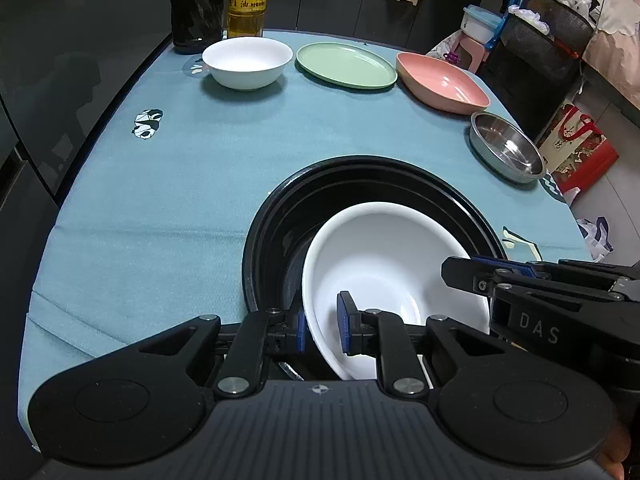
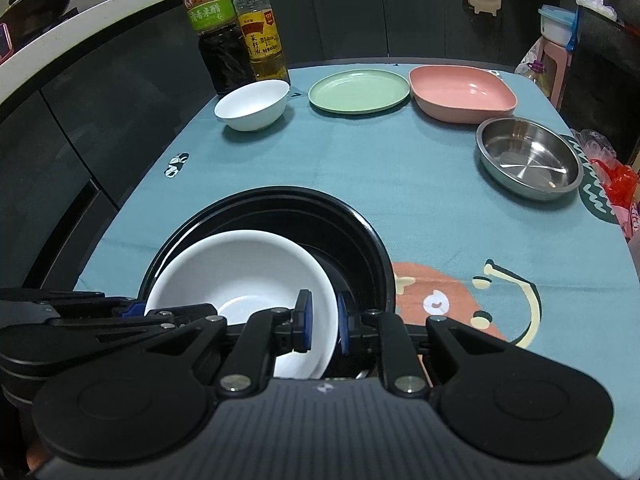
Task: Organize plates and bowls
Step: 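Carry the large white bowl and lower it into the black bowl, then open both grippers and lift away from the stacked bowls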
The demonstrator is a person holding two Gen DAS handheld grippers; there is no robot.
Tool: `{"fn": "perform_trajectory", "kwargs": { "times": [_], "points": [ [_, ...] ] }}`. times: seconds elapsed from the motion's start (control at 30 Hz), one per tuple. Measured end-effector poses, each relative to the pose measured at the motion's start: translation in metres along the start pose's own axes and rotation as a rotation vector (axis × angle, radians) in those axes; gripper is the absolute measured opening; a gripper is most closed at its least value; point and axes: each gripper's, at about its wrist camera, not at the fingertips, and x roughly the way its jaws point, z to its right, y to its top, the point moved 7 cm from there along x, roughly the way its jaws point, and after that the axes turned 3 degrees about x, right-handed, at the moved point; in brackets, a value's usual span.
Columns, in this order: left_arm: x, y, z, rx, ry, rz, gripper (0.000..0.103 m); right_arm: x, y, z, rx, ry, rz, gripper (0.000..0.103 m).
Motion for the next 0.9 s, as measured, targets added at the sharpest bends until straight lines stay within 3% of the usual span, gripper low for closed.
{"fn": "perform_trajectory", "kwargs": {
  "times": [0.53, 0.9],
  "points": [
    [-0.004, 0.007, -0.003, 0.023, 0.027, 0.015, 0.015, -0.007, 0.007, 0.008, 0.024, -0.001, 0.024, 0.014],
    [-0.020, 0.016, -0.013, -0.008, 0.035, 0.074, 0.015, -0.019, 0.015, 0.019, 0.055, -0.013, 0.064, 0.014]
  ]
}}
